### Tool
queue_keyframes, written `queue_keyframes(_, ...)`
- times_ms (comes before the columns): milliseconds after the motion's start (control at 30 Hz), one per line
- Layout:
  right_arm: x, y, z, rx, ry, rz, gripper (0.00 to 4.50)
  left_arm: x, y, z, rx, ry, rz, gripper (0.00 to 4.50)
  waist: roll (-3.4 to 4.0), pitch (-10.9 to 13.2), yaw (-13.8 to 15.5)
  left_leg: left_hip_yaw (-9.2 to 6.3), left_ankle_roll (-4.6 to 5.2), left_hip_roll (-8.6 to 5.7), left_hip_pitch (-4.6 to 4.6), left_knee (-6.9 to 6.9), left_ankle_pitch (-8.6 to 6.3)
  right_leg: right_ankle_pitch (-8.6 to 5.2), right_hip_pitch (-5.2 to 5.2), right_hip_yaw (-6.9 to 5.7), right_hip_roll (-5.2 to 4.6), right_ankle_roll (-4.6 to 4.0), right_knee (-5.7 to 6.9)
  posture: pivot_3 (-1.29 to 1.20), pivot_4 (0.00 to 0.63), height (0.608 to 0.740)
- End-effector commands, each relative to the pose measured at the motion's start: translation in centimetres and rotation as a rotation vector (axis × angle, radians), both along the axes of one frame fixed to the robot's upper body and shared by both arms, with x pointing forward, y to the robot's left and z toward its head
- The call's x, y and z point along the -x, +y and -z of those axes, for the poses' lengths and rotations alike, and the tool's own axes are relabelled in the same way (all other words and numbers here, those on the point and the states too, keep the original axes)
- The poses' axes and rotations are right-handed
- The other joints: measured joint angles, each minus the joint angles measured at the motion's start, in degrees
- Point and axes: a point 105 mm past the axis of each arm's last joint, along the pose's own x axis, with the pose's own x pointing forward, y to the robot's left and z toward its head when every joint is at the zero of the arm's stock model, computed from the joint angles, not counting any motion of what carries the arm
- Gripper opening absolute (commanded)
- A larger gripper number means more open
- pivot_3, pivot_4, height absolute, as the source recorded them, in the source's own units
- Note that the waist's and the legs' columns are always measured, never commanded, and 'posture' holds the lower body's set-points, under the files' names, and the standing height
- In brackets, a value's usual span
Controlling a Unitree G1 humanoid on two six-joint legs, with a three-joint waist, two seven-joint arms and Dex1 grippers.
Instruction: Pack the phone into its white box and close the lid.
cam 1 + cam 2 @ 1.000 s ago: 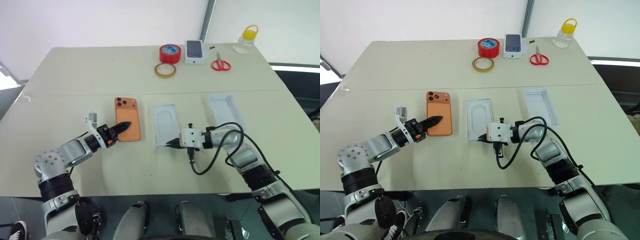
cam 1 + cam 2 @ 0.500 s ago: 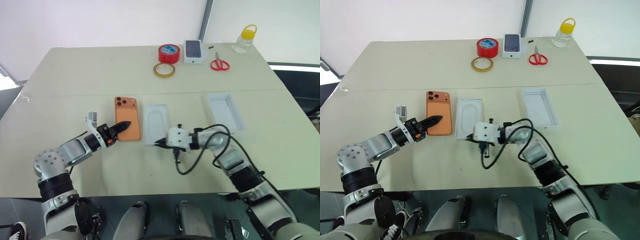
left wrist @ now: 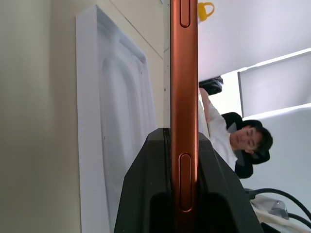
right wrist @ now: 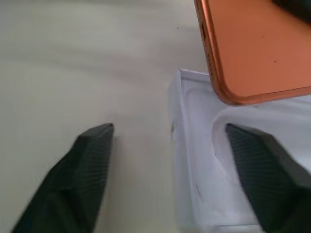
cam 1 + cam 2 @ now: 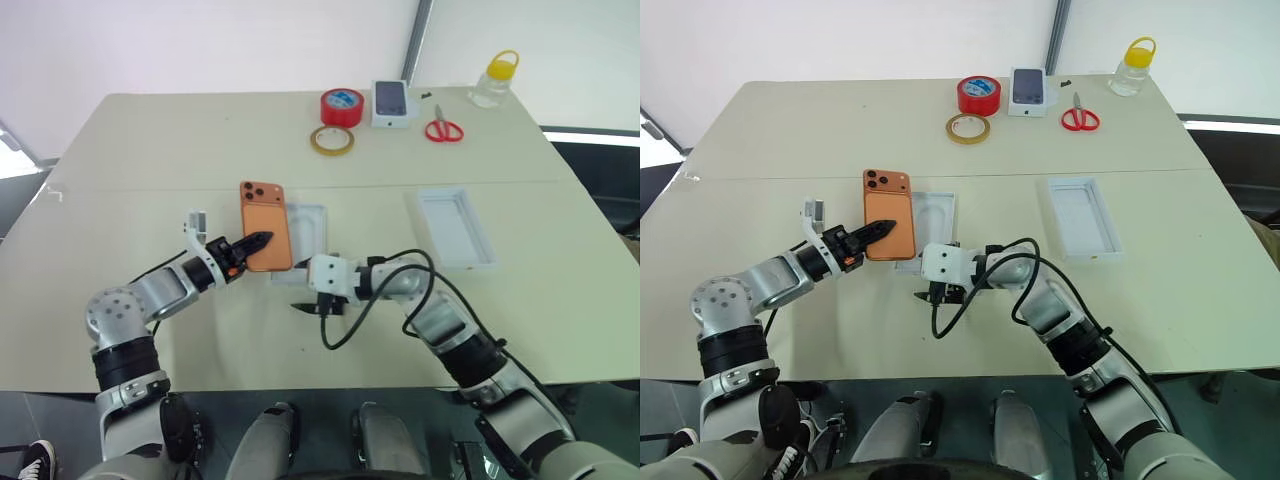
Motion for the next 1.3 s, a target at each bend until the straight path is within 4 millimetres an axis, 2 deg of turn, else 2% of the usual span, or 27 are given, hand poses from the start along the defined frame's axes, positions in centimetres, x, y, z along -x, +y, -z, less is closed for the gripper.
queue_keyframes(33, 0.7, -0.7, -4.7, -0.154, -0.005, -0.047, 3.65, -0.3, -1.0, -1.2, -0.002, -0.067, 0.032, 0.33, 0.00, 0.0, 0.1, 0.00, 0.01, 0.00, 0.00, 0.00, 0.00, 0.00, 0.01, 0.00, 0.00, 0.00, 0.00, 0.00, 0.150, 0.740)
queue_keyframes(100, -0.4, -3.0, -5.6, -0.152, -0.020, 0.003, 3.65, -0.8, -1.8, -1.0, 0.005, -0.060, 0.054, 0.33, 0.00, 0.0, 0.6, 0.00, 0.02, 0.01, 0.00, -0.01, -0.01, 0.00, 0.02, 0.00, 0.00, 0.00, -0.02, 0.00, 0.150, 0.740)
queue_keyframes(167, -2.0, -5.8, -5.0, -0.101, -0.024, 0.091, 3.65, -1.2, -2.7, -0.3, -0.011, -0.040, 0.075, 0.33, -0.01, 0.0, 0.9, 0.00, 0.05, -0.02, 0.00, 0.01, -0.03, 0.00, 0.04, -0.01, -0.01, 0.00, -0.04, 0.00, 0.150, 0.740)
queue_keyframes(233, -3.0, -7.5, -4.3, -0.064, -0.030, 0.154, 3.65, -1.6, -3.3, 0.4, -0.043, -0.026, 0.081, 0.33, -0.02, 0.0, 1.1, 0.02, 0.11, -0.04, 0.00, 0.02, -0.06, 0.00, 0.07, -0.02, -0.03, 0.00, -0.08, 0.00, 0.150, 0.740)
queue_keyframes(367, -3.8, -8.7, -4.0, -0.058, -0.035, 0.202, 3.65, -2.0, -4.0, 0.9, -0.045, -0.021, 0.094, 0.33, -0.03, 0.0, 0.7, 0.07, 0.09, -0.01, -0.02, -0.05, -0.05, -0.01, 0.00, 0.01, -0.03, 0.00, -0.10, 0.00, 0.150, 0.740)
queue_keyframes(467, -3.6, -8.5, -3.6, -0.062, -0.037, 0.200, 3.70, -2.0, -4.9, 0.7, -0.032, -0.018, 0.130, 1.34, -0.03, 0.0, 0.6, 0.07, 0.07, 0.02, -0.02, -0.04, -0.04, 0.00, -0.03, 0.02, 0.00, 0.00, -0.02, 0.00, 0.150, 0.740)
queue_keyframes(667, -3.6, -8.1, -3.5, -0.082, -0.045, 0.208, 3.70, -2.0, -5.1, 0.0, -0.043, -0.029, 0.164, 4.39, -0.03, 0.0, 0.8, 0.06, 0.07, 0.01, -0.02, 0.05, -0.03, 0.00, 0.02, 0.00, -0.01, 0.00, -0.02, 0.00, 0.150, 0.740)
queue_keyframes(867, -4.1, -8.1, -3.6, -0.080, -0.054, 0.216, 3.70, -1.8, -4.2, -0.6, -0.133, -0.055, 0.172, 4.46, -0.03, 0.0, 0.5, 0.06, 0.06, 0.02, 0.00, 0.04, -0.03, 0.00, 0.00, 0.01, 0.02, 0.00, 0.01, 0.00, 0.150, 0.740)
queue_keyframes(1000, -4.1, -7.8, -3.4, -0.080, -0.056, 0.207, 3.70, -1.2, -4.4, -1.2, -0.179, -0.071, 0.191, 4.46, -0.03, 0.0, 0.7, 0.05, 0.06, 0.02, 0.00, 0.04, -0.03, 0.00, 0.01, 0.02, 0.01, 0.00, 0.01, 0.00, 0.150, 0.740)
queue_keyframes(1200, -4.1, -7.4, -3.2, -0.083, -0.050, 0.195, 3.70, -1.2, -4.0, -0.4, -0.283, -0.023, 0.180, 4.46, -0.03, 0.0, 0.7, 0.05, 0.06, 0.01, 0.00, 0.04, -0.03, 0.00, 0.01, 0.02, 0.01, 0.00, 0.00, 0.00, 0.150, 0.740)
queue_keyframes(1300, -4.1, -7.3, -3.1, -0.080, -0.048, 0.192, 3.70, -1.0, -4.1, -0.8, -0.298, -0.038, 0.192, 4.46, -0.03, 0.0, 0.7, 0.06, 0.06, 0.01, 0.00, 0.05, -0.03, 0.00, 0.02, 0.02, 0.01, 0.00, 0.00, 0.00, 0.150, 0.740)
